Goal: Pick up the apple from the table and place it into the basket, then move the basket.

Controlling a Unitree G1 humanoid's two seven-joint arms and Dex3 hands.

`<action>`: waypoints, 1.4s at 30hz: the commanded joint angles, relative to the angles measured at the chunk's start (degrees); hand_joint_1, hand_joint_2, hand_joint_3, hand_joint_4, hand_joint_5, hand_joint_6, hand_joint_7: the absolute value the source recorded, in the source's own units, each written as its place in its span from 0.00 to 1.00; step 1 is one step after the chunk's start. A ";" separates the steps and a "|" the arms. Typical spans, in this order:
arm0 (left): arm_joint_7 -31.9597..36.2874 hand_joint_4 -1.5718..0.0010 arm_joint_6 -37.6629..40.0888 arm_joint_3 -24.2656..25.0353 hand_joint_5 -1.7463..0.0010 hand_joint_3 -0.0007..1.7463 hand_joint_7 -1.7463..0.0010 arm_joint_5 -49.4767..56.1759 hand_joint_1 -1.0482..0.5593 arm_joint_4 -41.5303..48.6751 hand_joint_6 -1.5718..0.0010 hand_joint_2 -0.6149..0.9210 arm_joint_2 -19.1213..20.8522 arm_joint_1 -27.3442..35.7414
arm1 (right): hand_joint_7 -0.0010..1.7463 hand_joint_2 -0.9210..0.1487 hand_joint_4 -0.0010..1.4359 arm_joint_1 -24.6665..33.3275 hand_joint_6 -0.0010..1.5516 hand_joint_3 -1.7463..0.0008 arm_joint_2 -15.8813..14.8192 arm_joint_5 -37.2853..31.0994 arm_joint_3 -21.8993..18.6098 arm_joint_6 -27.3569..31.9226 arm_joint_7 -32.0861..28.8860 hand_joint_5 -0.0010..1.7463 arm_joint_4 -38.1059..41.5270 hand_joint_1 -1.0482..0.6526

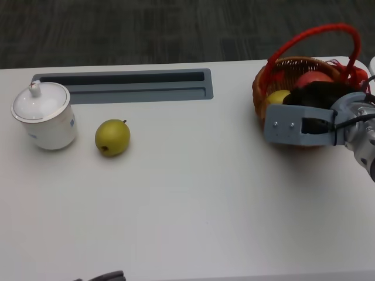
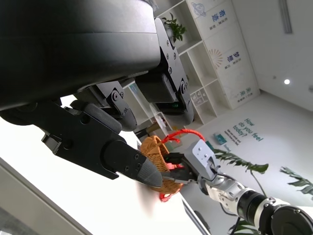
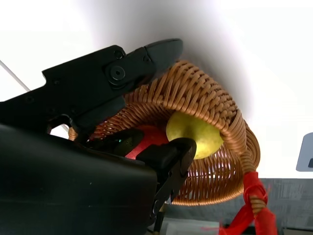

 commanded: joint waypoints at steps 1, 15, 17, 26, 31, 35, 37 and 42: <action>-0.75 0.41 0.16 -0.65 1.00 0.00 1.00 -0.87 0.42 0.80 0.46 0.92 1.16 -1.31 | 0.00 0.07 0.14 -0.45 0.15 0.99 -0.75 0.00 0.26 -0.67 1.27 0.00 -0.52 0.00; -1.54 0.38 3.48 -2.71 0.99 0.00 0.99 -1.96 0.42 3.32 0.42 0.90 0.61 -10.80 | 0.02 0.20 0.24 -0.59 0.26 1.00 -5.52 11.67 -11.08 -7.59 6.58 0.02 -1.84 0.13; -1.74 0.38 3.70 -2.85 0.99 0.00 1.00 -2.04 0.42 3.50 0.43 0.90 0.88 -11.85 | 0.02 0.19 0.27 0.03 0.28 0.99 -6.50 13.04 -12.28 -10.36 6.40 0.02 -2.33 0.16; -3.47 0.39 4.44 -4.55 1.00 0.00 1.00 -4.00 0.42 5.19 0.44 0.92 1.95 -16.93 | 0.01 0.07 0.35 3.99 0.31 0.99 -10.22 16.30 -13.76 -22.83 7.55 0.01 -4.90 0.12; -4.33 0.39 5.46 -4.34 1.00 0.00 1.00 -4.10 0.43 5.28 0.43 0.91 2.58 -19.90 | 0.00 0.03 0.36 9.37 0.31 0.99 -11.48 19.09 -14.48 -30.09 9.68 0.01 -7.51 0.09; -5.17 0.39 8.08 -4.17 1.00 0.00 0.99 -4.87 0.41 4.65 0.43 0.91 3.61 -21.96 | 0.01 0.03 0.37 15.49 0.32 1.00 -11.10 22.89 -15.93 -38.22 12.20 0.01 -10.83 0.11; -5.67 0.39 8.76 -4.02 1.00 0.00 1.00 -5.24 0.40 5.23 0.43 0.92 4.04 -23.25 | 0.01 0.03 0.38 18.21 0.32 1.00 -10.50 25.18 -16.62 -42.14 14.18 0.01 -12.61 0.13; -7.39 0.40 8.76 -4.19 1.00 0.00 1.00 -7.27 0.40 8.56 0.45 0.92 4.83 -26.96 | 0.01 0.06 0.40 25.05 0.34 1.00 -8.24 30.08 -17.28 -51.17 17.83 0.01 -17.40 0.18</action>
